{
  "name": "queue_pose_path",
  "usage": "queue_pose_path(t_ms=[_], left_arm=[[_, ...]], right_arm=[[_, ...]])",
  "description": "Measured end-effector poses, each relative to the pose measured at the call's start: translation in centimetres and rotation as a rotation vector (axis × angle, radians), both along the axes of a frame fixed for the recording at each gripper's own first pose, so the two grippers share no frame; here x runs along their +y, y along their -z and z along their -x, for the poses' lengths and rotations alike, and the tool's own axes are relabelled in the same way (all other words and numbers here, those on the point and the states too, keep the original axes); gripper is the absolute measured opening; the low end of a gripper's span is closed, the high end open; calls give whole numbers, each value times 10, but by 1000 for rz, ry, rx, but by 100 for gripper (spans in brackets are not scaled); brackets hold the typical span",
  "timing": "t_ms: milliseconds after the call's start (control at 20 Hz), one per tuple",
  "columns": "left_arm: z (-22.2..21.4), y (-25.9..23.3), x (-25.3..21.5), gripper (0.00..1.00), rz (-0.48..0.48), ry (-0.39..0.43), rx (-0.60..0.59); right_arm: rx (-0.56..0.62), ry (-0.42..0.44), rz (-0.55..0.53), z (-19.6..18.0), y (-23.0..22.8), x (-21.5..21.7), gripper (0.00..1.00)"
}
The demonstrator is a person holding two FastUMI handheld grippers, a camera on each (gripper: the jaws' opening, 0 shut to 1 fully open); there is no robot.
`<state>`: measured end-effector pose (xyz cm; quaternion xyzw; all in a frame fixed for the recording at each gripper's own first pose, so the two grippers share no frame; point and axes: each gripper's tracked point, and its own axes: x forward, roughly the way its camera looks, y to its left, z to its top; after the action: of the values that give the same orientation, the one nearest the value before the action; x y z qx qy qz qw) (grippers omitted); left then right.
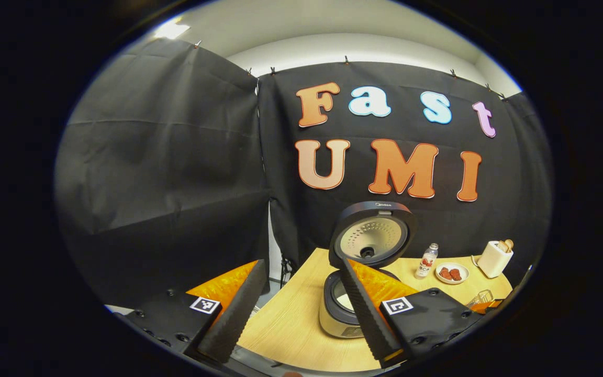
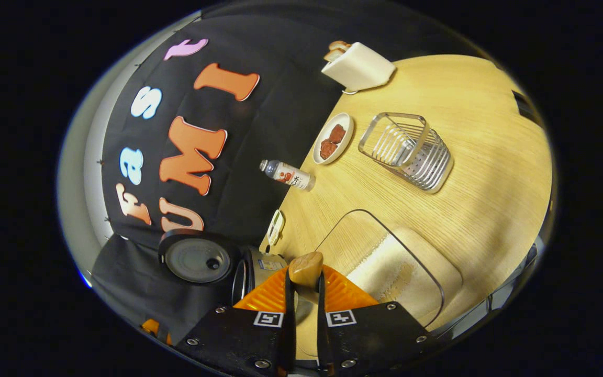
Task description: Close the left gripper, press the button to open the rice cooker; take a wooden spoon from the chopstick holder with the right hand, scoop a spoonful of rice and pour it into the rice cooker, then put the wooden spoon back into the chopstick holder.
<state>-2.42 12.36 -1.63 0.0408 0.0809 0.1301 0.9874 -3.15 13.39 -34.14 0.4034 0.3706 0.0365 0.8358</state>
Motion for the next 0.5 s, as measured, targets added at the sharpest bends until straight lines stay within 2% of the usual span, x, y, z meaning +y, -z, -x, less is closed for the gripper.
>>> queue_pose_path(t_ms=[250, 500], left_arm=[[-5, -1, -6, 98, 5, 10, -4], [-11, -4, -16, 97, -3, 34, -15]], right_arm=[[44, 104, -106, -3, -6, -23, 16], [27, 136, -127, -10, -27, -34, 15]])
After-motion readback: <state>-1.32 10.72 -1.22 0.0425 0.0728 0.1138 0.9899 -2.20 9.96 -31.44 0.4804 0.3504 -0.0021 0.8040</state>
